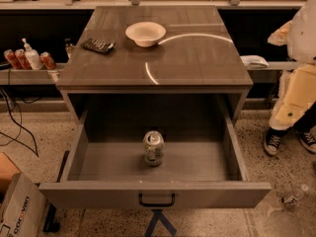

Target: Pick 7up can from top drawer and place on counter

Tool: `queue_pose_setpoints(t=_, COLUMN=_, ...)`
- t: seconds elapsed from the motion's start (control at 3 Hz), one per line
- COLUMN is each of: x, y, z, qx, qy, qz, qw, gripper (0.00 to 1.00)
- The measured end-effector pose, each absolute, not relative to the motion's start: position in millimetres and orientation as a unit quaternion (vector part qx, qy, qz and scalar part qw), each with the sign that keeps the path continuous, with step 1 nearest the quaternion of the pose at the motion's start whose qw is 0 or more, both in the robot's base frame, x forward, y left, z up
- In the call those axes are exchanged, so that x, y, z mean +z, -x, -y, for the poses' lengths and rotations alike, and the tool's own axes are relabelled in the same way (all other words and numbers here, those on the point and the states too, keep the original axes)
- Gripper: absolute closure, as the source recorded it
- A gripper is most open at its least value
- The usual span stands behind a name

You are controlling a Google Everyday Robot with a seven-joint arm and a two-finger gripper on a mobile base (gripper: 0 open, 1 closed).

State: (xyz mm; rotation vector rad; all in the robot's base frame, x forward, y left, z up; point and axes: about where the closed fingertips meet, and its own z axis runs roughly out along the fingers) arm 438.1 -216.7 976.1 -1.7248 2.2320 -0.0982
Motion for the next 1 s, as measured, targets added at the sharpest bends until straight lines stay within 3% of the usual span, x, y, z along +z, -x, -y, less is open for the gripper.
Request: queue_pose_setpoints(t=1.0, x=958.9, y=-443.3, z=208.9, qx=-0.013, qy=0.604, qz=-0.768, qw=0.215, gripper=0.0)
